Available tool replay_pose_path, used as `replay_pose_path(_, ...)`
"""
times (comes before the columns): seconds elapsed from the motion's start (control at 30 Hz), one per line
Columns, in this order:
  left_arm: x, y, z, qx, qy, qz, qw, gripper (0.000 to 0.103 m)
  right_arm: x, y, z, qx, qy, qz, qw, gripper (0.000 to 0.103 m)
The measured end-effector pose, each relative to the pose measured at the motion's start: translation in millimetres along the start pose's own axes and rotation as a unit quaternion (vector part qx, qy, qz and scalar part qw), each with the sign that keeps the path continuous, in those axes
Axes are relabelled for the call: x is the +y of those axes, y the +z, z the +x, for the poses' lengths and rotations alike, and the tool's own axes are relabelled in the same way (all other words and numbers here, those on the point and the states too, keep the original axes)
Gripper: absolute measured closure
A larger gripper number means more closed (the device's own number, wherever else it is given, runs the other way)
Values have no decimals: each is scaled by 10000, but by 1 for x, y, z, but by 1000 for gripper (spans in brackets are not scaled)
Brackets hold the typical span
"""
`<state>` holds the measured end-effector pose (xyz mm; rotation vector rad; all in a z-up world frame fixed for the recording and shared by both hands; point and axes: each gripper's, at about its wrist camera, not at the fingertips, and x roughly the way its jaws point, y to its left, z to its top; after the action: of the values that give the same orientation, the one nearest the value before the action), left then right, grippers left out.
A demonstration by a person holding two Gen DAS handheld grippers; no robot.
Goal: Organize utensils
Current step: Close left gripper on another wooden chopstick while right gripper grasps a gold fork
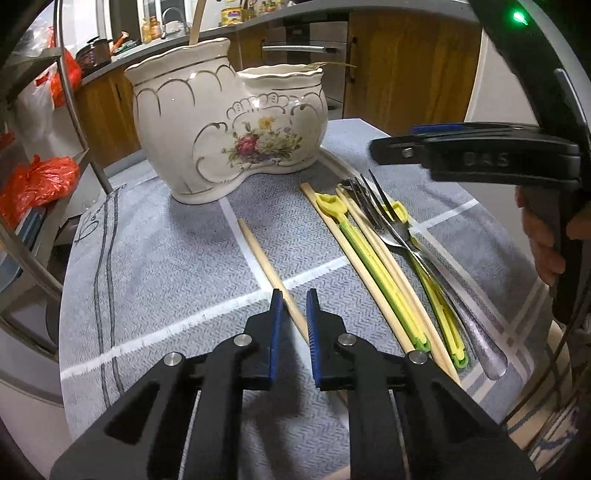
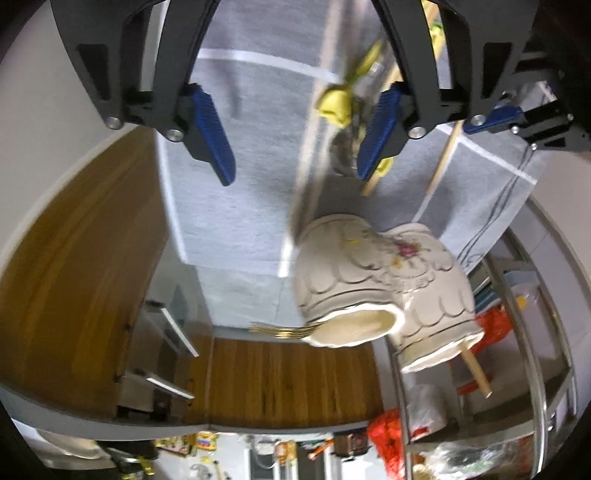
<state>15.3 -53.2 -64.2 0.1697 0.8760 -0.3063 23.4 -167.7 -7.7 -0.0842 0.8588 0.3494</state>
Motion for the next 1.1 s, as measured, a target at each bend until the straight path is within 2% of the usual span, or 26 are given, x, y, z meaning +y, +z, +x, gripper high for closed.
replay_pose_path(0.13,8,1,-1,29,-76,30,10000,93,7,12,11,318,126,-67,9994,55)
replay_pose_path(0.2,13,1,-2,33,-120,1,9999,94,10,18,8,319,136,-129,9993,61)
replay_pose_path(0.4,24,0,-2,26,-217,32,9998,96,18,8,-7,301,317,-377,9983,64)
replay_pose_path(0.7,34,-1,-2,-13,-347,-50,9994,97,11,-6,-13,258,525,-492,9971,84)
replay_pose_path(0.87,36,-1,0,-10,-352,-28,9994,97,9,1,-5,281,535,-430,9972,84)
replay_pose_path(1.1,35,-2,0,-19,-349,-33,9994,97,13,20,19,682,625,-213,9955,84)
